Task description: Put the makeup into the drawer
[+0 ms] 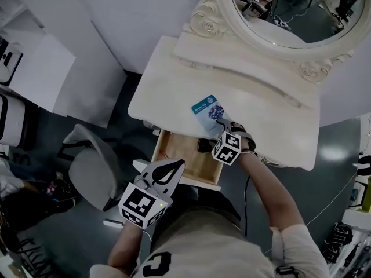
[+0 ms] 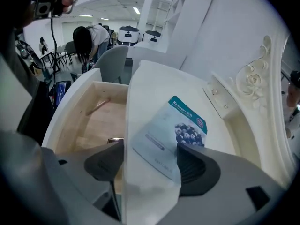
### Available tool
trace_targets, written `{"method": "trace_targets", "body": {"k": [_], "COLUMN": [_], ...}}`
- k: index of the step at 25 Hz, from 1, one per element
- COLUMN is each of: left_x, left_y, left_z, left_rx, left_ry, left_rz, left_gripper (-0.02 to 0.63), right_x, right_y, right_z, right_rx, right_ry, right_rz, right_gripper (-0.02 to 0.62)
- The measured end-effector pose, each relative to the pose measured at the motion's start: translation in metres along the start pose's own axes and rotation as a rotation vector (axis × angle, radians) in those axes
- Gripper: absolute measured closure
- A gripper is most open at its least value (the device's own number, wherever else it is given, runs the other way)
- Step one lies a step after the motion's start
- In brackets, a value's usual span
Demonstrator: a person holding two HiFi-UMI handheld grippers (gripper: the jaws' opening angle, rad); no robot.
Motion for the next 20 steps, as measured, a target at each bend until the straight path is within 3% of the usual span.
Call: {"method": "trace_targets", "body": {"k": [5,20], "left_x": [-0.003,-0.005], "left_y": [0.002,0.006], "left_z": [-0.002,0.011], "left_rx": [0.008,0.002], "left_ry": [0.010,-0.012], "left_rz": [0.007,-0.001], "left_gripper": [0.552,0.554], "right_x": [0.002,0.004], "right_y": [0.000,0.038], "right_z": [-0.002,0.006], "right_rx": [0.012,-0.070], "right_ry": [-0.006,-0.017], "right_rz": [0.005,-0.008], "right_gripper": [0.256,0.257]}}
Point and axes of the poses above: the fingertips, and each gripper's own axes: z backward along the fingers, y to its left, x out of its top, the point moved 9 cm from there along z, backward along the fingers, and after that the axes turned 1 degree about x, right-handed, at the moved point
